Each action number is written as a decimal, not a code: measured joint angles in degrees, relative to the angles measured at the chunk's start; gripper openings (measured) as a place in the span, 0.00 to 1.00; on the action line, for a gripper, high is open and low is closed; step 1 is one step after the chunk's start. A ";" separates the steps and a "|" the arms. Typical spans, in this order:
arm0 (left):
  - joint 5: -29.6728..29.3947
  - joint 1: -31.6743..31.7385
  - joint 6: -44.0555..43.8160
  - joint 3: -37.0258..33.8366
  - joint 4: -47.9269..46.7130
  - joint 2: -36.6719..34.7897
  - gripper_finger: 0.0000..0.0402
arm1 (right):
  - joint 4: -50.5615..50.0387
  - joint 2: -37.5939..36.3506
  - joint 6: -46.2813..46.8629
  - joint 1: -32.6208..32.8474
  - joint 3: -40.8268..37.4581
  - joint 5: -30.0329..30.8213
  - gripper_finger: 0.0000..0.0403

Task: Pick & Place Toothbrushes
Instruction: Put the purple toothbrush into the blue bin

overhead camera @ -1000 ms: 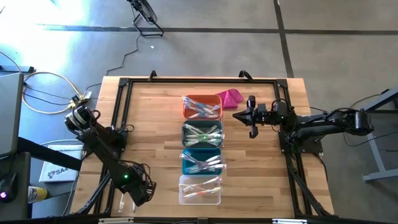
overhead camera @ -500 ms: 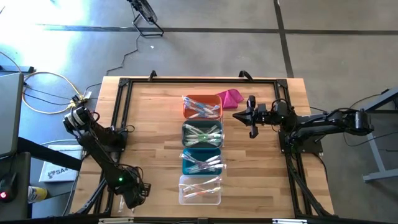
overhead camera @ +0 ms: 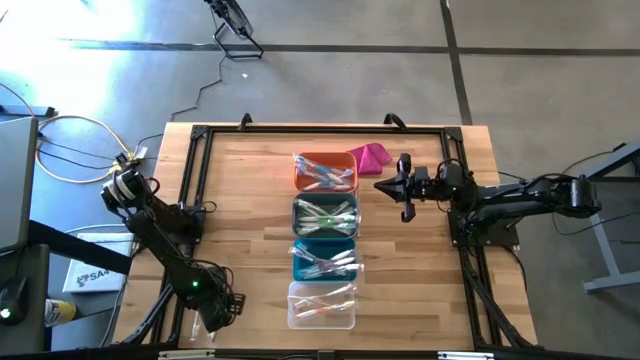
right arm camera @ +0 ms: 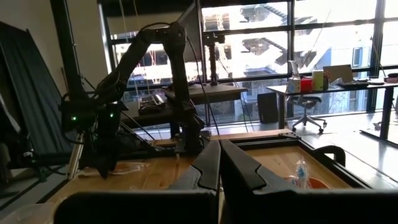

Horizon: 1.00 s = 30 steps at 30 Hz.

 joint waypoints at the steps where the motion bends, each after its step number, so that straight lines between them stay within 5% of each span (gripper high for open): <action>1: 0.20 0.02 0.00 0.00 0.04 0.00 0.38 | 0.11 0.00 0.00 0.00 0.00 0.00 0.01; 11: 0.67 0.02 2.71 -0.04 0.37 0.11 0.37 | 0.14 0.00 0.00 0.00 0.00 0.00 0.01; 30: 1.01 0.00 5.94 -0.04 1.33 0.24 0.05 | 0.11 -0.01 -0.01 0.02 0.00 0.00 0.01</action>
